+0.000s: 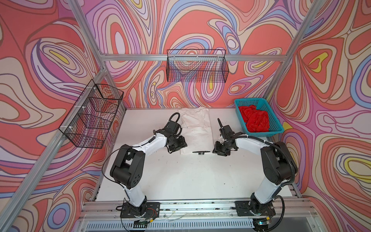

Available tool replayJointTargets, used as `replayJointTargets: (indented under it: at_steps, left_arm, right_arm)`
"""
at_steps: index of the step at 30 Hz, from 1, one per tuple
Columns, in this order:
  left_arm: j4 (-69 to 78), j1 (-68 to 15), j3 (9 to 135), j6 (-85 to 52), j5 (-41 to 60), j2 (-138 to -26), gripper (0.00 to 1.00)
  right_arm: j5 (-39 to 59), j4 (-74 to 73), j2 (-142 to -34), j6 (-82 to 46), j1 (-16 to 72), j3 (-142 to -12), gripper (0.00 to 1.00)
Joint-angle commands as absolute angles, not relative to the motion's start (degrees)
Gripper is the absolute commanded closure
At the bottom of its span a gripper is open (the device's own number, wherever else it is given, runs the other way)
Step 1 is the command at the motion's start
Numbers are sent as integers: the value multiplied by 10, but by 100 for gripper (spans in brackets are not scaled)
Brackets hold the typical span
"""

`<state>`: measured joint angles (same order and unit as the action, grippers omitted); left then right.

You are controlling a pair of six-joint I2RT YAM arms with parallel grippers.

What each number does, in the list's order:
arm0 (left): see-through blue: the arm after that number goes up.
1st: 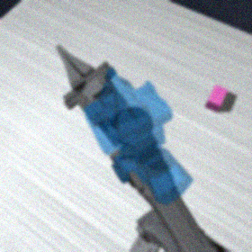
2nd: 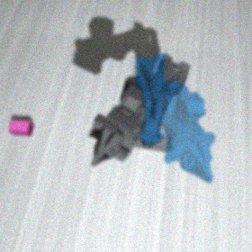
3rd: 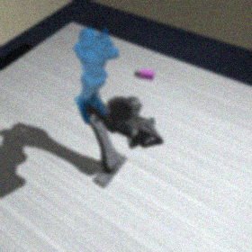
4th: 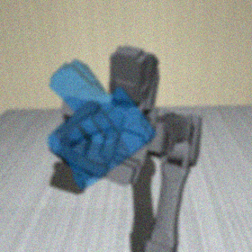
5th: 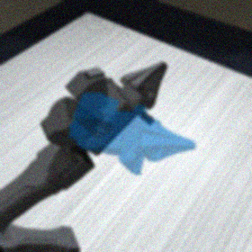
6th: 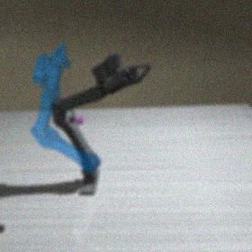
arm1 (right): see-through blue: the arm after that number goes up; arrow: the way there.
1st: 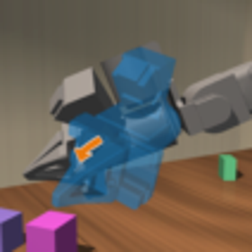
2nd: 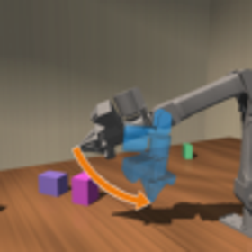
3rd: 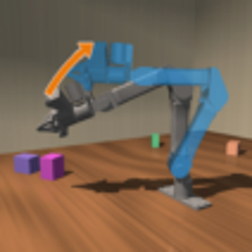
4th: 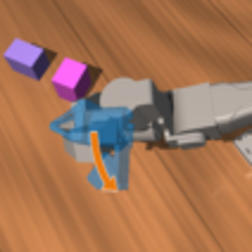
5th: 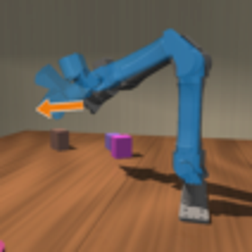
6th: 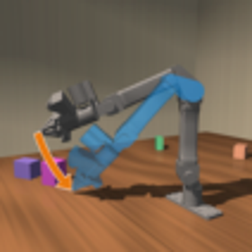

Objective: Fold and stack the t-shirts

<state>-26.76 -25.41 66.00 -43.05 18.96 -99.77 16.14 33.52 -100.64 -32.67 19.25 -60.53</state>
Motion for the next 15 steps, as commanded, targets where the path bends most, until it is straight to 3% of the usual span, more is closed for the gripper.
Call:
replayJointTargets:
  at_steps: [1, 15]
  left_arm:
    - [-261, -253, 632, -426, 183, -1016, 48]
    - [-234, -257, 597, -432, 170, -1031, 52]
  right_arm:
    - [166, 310, -1024, -335, 193, -595, 59]
    - [177, 282, -1048, -338, 193, -579, 64]
